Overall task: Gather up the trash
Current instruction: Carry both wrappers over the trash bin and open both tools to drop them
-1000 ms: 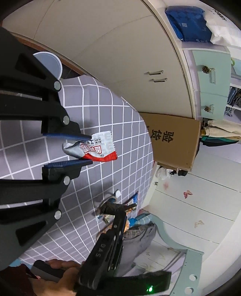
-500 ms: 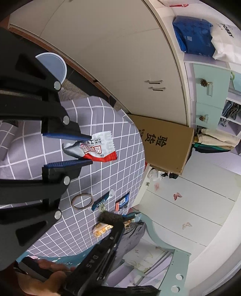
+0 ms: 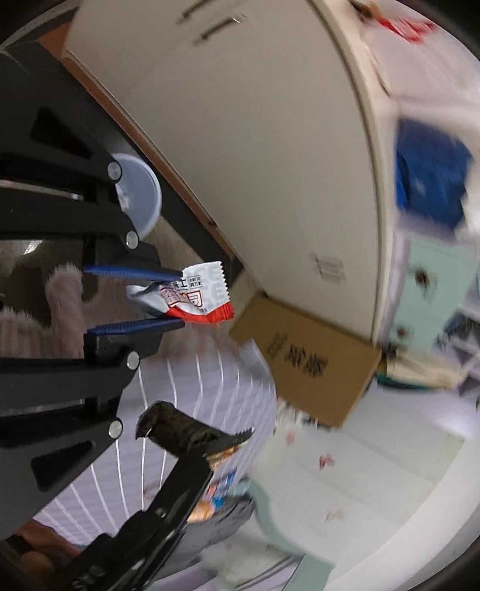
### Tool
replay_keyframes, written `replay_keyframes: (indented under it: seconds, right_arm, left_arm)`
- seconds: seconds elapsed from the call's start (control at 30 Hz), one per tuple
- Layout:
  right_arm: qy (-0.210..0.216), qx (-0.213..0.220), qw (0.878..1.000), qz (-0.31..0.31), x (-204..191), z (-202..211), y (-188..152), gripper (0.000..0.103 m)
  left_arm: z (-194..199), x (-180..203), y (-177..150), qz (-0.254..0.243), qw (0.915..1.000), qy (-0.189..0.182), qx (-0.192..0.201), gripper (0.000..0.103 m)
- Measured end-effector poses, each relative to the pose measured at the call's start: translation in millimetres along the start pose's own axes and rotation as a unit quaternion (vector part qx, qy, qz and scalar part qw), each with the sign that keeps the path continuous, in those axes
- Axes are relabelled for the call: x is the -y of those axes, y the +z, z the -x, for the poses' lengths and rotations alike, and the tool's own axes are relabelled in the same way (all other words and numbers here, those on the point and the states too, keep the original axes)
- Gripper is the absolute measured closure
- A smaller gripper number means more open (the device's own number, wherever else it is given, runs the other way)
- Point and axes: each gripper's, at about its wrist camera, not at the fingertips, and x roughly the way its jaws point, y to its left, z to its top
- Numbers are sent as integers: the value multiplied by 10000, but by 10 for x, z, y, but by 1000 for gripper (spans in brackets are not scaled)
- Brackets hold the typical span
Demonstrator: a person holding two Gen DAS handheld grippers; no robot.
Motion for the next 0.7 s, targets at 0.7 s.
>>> replay_keyframes:
  seconds: [0.7]
  right_arm:
    - [112,-951,9945,-427,-163,-1852,-515,94]
  left_arm:
    - [-1263,-1281,-124,861,9885,707,-1025,43]
